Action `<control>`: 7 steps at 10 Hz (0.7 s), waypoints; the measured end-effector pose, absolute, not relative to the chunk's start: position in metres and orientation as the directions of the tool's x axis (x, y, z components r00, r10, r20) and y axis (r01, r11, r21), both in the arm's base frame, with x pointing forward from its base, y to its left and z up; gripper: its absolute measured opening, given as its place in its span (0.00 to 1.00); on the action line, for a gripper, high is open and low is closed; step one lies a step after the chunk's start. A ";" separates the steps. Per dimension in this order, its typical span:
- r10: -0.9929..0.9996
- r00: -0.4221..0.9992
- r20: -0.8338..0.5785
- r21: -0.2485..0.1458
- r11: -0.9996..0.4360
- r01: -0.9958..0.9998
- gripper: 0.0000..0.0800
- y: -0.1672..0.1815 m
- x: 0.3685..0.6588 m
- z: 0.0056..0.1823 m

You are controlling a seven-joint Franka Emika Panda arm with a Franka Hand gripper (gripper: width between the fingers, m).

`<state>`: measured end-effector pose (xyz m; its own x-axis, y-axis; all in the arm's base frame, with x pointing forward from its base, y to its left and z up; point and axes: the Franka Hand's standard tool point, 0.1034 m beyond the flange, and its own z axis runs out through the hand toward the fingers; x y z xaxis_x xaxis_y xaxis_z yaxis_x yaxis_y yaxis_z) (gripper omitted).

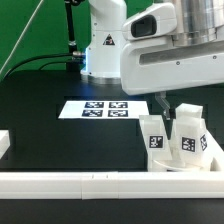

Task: Assemble stool

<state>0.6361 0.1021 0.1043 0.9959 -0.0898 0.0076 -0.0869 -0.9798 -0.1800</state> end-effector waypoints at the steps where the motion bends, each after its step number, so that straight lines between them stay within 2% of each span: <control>1: -0.040 0.999 0.016 -0.179 -0.983 -0.037 0.81 0.102 0.636 0.104; 2: 0.052 0.998 0.033 -0.172 -0.983 0.057 0.81 0.100 0.636 0.104; 3: 0.321 0.942 0.098 -0.112 -0.937 0.331 0.81 0.096 0.640 0.102; 5: 0.640 0.764 0.084 -0.014 -0.766 0.643 0.81 0.104 0.636 0.092; 6: 0.725 0.686 0.065 0.004 -0.688 0.726 0.81 0.110 0.634 0.086; 7: 0.741 0.669 0.065 0.008 -0.671 0.742 0.81 0.107 0.635 0.086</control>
Offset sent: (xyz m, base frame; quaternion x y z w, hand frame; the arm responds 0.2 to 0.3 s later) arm -0.0064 0.0079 -0.0106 -0.0428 0.0297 -0.3603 0.9314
